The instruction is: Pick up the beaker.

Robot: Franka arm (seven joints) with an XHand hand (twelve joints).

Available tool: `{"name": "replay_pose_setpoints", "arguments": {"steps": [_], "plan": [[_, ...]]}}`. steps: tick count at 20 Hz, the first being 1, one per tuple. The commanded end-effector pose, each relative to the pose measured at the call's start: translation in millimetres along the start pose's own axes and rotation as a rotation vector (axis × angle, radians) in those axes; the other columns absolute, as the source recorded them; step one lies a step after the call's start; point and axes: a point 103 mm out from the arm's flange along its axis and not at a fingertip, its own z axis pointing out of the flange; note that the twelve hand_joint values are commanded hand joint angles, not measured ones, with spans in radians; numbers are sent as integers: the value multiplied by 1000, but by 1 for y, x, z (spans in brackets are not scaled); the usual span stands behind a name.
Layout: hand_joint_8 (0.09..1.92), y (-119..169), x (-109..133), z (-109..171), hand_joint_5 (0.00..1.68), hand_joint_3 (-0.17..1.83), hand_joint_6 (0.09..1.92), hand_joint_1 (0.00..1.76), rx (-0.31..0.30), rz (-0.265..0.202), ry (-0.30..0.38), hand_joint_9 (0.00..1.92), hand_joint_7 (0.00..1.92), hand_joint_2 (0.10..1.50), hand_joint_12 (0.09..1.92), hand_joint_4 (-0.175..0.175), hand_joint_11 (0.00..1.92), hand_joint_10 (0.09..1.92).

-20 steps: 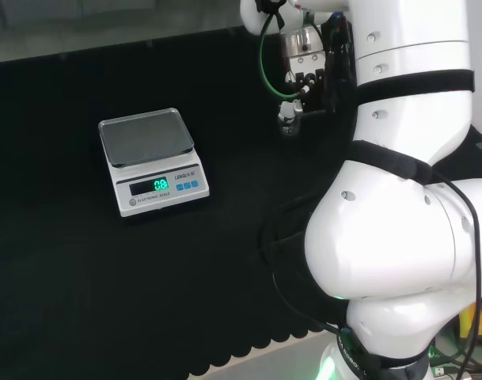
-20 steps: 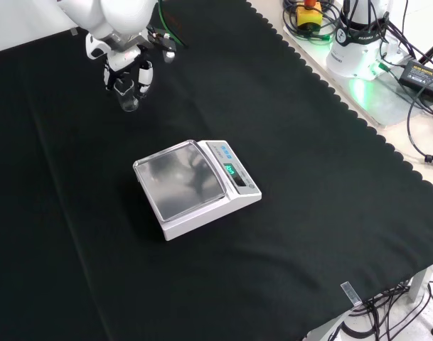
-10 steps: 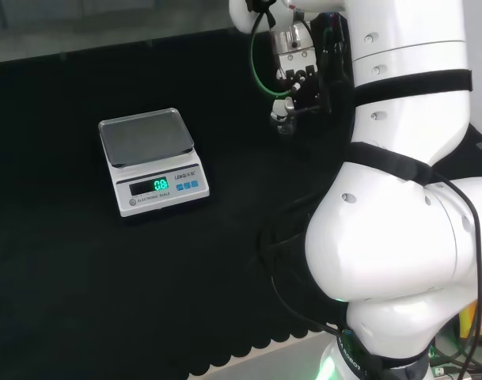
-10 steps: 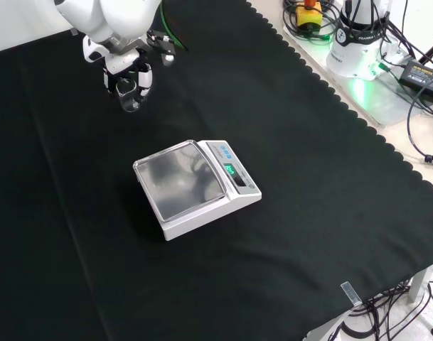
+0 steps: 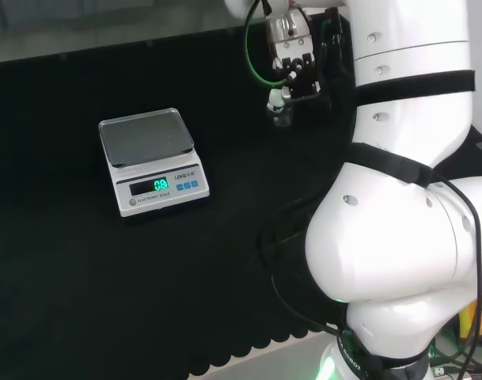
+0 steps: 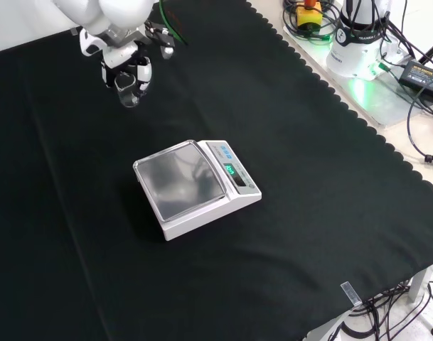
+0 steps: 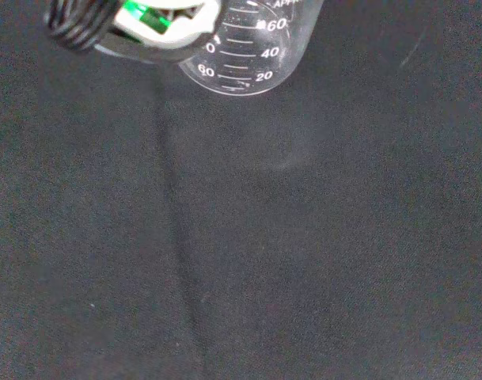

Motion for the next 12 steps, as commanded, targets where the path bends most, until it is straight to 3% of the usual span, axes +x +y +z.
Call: {"name": "replay_pose_setpoints", "arguments": {"steps": [1, 12], "plan": [[431, -24, 6, -33, 959, 558, 267, 1076, -23, -7, -3, 1484, 1085, 705, 643, -175, 1482, 87], [432, -71, 33, -79, 948, 556, 268, 1060, -66, -31, -6, 1488, 1086, 699, 637, -175, 1488, 87]]}}
